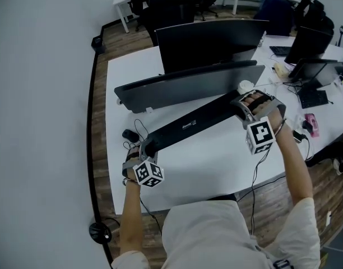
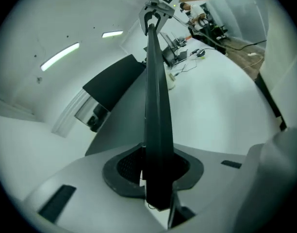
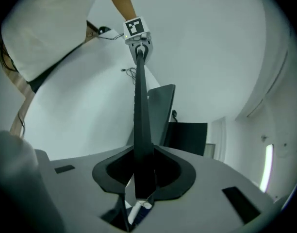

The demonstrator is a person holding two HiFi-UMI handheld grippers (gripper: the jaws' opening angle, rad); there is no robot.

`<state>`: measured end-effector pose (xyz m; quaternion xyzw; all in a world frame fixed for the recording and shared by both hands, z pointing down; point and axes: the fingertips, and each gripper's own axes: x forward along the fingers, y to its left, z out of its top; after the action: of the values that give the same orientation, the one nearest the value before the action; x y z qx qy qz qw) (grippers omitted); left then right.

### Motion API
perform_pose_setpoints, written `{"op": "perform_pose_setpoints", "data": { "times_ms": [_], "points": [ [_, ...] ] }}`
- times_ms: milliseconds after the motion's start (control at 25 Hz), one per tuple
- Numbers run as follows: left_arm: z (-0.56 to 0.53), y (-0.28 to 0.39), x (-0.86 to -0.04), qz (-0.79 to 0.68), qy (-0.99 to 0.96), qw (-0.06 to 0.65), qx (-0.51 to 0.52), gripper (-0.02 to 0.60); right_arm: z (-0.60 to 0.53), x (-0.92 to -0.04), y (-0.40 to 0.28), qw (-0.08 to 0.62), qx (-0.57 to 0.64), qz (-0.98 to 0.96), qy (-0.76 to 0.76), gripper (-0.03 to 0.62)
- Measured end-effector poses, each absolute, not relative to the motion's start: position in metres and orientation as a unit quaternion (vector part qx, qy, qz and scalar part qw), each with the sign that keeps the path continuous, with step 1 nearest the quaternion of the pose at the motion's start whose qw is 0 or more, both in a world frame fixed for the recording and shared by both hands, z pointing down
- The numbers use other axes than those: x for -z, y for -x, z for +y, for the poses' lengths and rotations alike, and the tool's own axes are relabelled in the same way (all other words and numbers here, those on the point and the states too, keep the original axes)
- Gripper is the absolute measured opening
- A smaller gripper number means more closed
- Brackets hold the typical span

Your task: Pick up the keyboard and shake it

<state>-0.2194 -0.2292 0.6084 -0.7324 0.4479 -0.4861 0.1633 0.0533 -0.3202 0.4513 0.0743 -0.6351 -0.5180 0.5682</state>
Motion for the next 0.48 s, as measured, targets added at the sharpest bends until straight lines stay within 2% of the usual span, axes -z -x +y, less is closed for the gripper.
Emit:
{"op": "perform_pose_setpoints", "data": {
  "times_ms": [160, 480],
  "points": [
    [-0.238, 0.228, -0.595, 0.530, 0.685, 0.173, 0.469, 0.098, -0.314, -0.405, -0.027, 0.548, 0.580, -0.590, -0.122, 0.132],
    [-0.244, 0.217, -0.595, 0.625, 0.665, 0.090, 0.399, 0.100, -0.272, -0.343, 0.011, 0.530, 0.668, -0.509, -0.118, 0.137]
  ]
}}
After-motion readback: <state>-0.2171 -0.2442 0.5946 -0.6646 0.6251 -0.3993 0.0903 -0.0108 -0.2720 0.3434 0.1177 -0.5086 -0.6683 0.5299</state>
